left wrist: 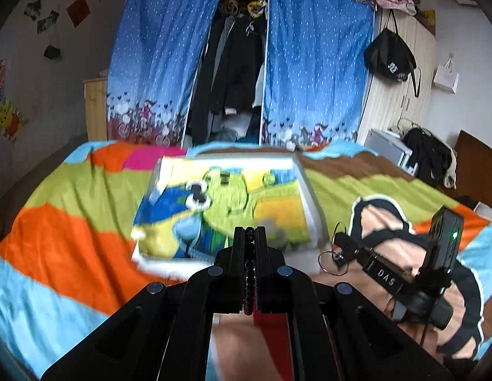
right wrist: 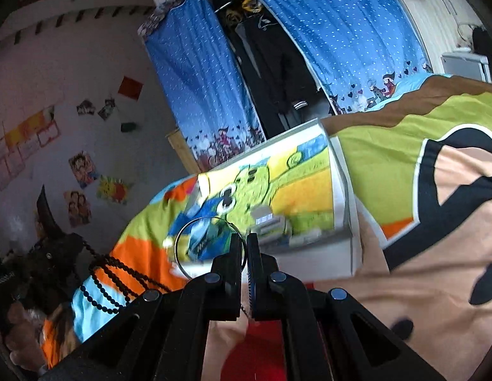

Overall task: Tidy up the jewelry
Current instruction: 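Carry the necklace and hoops into the white tray and open both tools, then withdraw both tools from the tray back over the bed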

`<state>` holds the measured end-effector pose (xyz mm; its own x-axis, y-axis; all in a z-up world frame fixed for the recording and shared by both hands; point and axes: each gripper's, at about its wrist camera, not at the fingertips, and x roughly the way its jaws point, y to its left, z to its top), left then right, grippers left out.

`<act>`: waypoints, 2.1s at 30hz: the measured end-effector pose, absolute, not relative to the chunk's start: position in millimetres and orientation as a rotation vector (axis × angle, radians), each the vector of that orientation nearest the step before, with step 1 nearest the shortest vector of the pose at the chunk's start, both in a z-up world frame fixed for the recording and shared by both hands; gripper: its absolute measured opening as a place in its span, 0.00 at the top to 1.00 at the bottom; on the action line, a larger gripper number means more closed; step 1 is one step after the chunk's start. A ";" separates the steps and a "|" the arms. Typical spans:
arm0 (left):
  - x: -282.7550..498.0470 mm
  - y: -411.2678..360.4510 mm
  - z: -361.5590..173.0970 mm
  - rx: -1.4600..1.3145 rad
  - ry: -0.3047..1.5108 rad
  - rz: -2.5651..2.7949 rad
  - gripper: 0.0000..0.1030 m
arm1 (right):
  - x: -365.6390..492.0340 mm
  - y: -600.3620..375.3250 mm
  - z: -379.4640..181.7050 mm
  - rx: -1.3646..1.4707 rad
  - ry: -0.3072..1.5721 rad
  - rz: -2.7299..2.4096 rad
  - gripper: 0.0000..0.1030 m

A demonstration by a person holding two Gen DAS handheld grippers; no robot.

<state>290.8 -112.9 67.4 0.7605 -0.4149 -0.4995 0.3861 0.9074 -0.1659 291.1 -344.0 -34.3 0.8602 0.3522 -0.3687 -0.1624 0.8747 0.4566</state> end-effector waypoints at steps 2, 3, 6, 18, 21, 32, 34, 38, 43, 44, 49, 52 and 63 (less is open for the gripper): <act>309.1 -120.3 72.5 -0.050 0.530 -0.436 0.97 | 306.6 -350.6 -31.5 0.456 0.438 0.273 0.96; 317.7 -124.1 72.9 -0.049 0.521 -0.435 0.97 | 314.0 -352.8 -30.4 0.461 0.429 0.267 0.96; 344.6 -132.7 66.8 -0.062 0.520 -0.437 0.97 | 338.0 -360.3 -32.1 0.479 0.419 0.250 0.96; 421.3 -150.3 -6.7 -0.093 0.648 -0.394 0.97 | 387.1 -380.3 -78.3 0.469 0.541 0.150 0.96; 427.4 -151.6 -24.7 -0.094 0.689 -0.388 0.97 | 393.1 -378.8 -83.9 0.440 0.562 0.133 0.96; 436.8 -145.4 -61.4 -0.120 0.832 -0.310 0.96 | 402.6 -365.0 -88.1 0.293 0.618 0.064 0.91; 434.3 -143.9 -58.8 -0.119 0.831 -0.293 0.88 | 399.2 -363.6 -84.3 0.272 0.601 0.054 0.85; 424.8 -141.0 -48.1 -0.132 0.803 -0.275 0.53 | 392.0 -362.4 -75.3 0.246 0.576 0.048 0.64; 404.1 -133.7 -21.1 -0.143 0.740 -0.230 0.37 | 376.3 -360.5 -57.3 0.192 0.516 0.029 0.45; 401.3 -132.7 -16.6 -0.145 0.733 -0.225 0.35 | 371.9 -360.8 -53.6 0.189 0.502 0.029 0.39; 369.5 -120.5 12.6 -0.148 0.662 -0.177 0.13 | 344.5 -362.3 -33.9 0.193 0.418 0.050 0.19; 343.8 -112.8 27.3 -0.136 0.584 -0.150 0.02 | 322.3 -359.9 -20.7 0.188 0.356 0.069 0.00; 256.3 -85.4 49.2 -0.115 0.478 -0.126 0.02 | 227.5 -334.1 11.2 0.117 0.182 0.093 0.00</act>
<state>256.3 -85.4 49.2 0.8805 -0.1477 -0.4505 0.0939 0.9857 -0.1396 227.5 -334.1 11.2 0.9791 0.1028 -0.1754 -0.0816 0.9889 0.1239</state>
